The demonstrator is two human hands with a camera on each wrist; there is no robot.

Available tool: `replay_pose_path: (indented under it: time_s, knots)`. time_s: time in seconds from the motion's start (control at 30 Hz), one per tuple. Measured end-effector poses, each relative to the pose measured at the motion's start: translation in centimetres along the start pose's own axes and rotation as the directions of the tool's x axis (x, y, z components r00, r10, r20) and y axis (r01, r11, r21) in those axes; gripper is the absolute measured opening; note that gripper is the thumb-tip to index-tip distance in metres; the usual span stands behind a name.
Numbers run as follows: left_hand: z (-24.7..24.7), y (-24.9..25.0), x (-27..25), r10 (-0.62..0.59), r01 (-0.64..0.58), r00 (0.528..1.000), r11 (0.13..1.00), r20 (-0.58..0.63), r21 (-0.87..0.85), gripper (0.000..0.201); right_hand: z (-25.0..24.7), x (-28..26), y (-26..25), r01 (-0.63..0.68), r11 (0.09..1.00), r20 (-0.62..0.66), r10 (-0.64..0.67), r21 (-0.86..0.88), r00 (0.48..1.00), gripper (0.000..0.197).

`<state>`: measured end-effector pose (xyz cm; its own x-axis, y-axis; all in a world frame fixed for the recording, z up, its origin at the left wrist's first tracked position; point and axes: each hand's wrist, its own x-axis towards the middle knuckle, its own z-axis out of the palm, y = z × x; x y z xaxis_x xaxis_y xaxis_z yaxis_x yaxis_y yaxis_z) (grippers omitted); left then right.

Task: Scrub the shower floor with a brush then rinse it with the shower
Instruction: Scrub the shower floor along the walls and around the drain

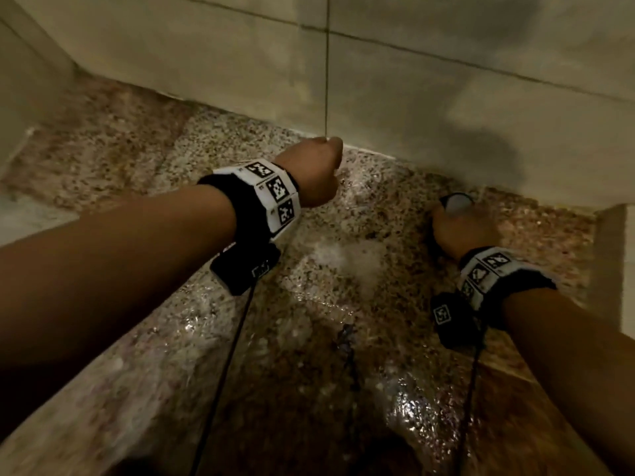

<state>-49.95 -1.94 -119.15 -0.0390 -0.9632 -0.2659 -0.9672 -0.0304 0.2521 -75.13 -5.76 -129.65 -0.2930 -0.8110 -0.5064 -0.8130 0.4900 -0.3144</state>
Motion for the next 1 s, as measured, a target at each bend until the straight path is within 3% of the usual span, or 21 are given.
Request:
replay_pose_path:
  time_s: [0.3, 0.5, 0.63, 0.73, 0.83, 0.93, 1.0]
  knots:
    - [3.6, -3.3, 0.2, -0.013, -0.025, 0.991, 0.959, -0.133, -0.283, 0.017, 0.6, -1.6, -0.7, -0.016, 0.989, -0.079, 0.005, -0.145, 0.997, 0.095]
    - [2.6, -10.6, -3.2, -0.166, 0.036, 0.944, 0.911, -0.286, -0.410, 0.021, 2.0, -4.7, -2.2, -0.029, 0.972, -0.211, -0.021, -0.232, 0.977, 0.083]
    - [3.6, -13.6, -5.8, -0.221, 0.107, 0.950, 0.893, -0.219, -0.437, 0.015, 6.5, -9.2, -5.3, 0.125, 0.966, -0.127, -0.156, -0.227, 0.980, 0.087]
    - [3.2, -14.2, -6.4, -0.253, 0.128, 0.942, 0.880, -0.222, -0.457, 0.012, 11.6, -14.8, -10.2, 0.349, 0.920, 0.066, -0.342, -0.181, 0.937, 0.066]
    - [2.6, -13.5, -6.3, -0.260, 0.145, 0.939, 0.891, -0.223, -0.430, 0.013, 15.1, -17.6, -14.4, 0.427, 0.893, 0.258, -0.383, -0.142, 0.887, 0.075]
    - [2.6, -13.0, -6.2, -0.208, 0.105, 0.955, 0.903, -0.211, -0.416, 0.014, 13.1, -16.7, -14.9, 0.486, 0.871, 0.173, -0.469, -0.071, 0.866, 0.032]
    - [2.7, -13.2, -6.4, -0.202, 0.098, 0.956, 0.903, -0.212, -0.419, 0.013, 9.2, -14.4, -12.9, 0.470, 0.879, 0.050, -0.467, -0.078, 0.883, 0.028]
